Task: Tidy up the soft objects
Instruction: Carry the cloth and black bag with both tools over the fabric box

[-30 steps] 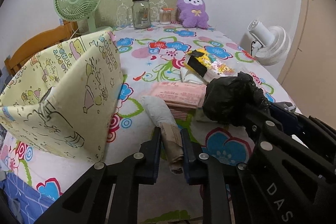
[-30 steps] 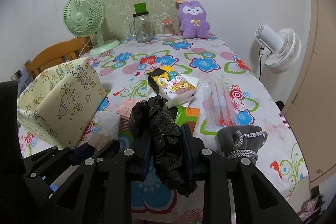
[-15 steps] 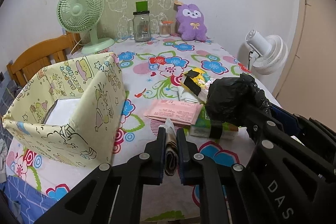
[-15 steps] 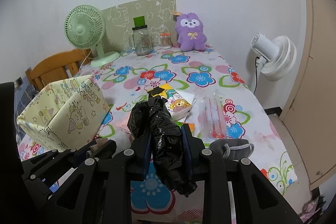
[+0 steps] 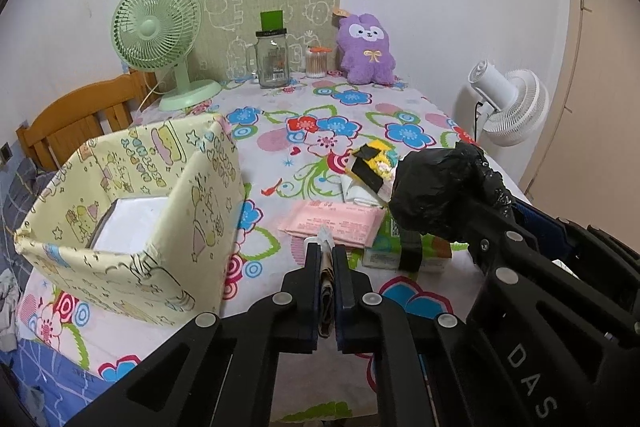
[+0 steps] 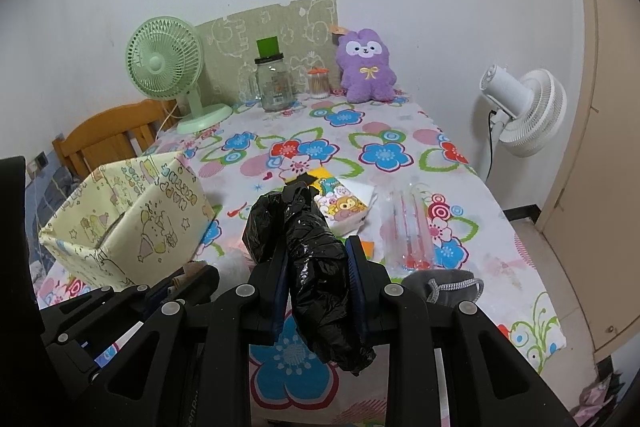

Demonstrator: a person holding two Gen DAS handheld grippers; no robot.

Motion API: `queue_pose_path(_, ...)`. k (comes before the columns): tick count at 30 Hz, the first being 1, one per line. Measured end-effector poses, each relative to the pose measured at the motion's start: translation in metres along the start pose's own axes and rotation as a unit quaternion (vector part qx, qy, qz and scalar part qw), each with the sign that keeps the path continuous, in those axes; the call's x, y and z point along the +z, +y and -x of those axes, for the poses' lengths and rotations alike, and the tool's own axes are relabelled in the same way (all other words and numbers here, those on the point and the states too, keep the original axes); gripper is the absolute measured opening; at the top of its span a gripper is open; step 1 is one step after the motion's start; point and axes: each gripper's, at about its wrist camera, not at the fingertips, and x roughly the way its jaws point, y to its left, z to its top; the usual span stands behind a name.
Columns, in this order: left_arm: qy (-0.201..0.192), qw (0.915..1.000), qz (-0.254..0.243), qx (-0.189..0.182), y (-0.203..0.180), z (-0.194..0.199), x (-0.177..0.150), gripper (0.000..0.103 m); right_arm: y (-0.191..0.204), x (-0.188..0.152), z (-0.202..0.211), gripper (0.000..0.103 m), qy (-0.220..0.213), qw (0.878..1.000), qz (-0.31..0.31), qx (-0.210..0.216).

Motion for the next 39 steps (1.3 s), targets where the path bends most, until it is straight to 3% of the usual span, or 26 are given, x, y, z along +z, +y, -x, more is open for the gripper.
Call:
queue_pose_path(19,-0.029,0.9995,-0.011,0.006,0.004,0.026,0.046,0.002,0.007,0.046,0.022,0.030,-0.028,1.000,0.000,-0.001)
queue_pose_path(39,-0.050,0.9986,-0.008,0.014,0.042,0.038,0.073,0.002,0.047,0.079,0.021,0.030,-0.038,0.999,0.024,0.008)
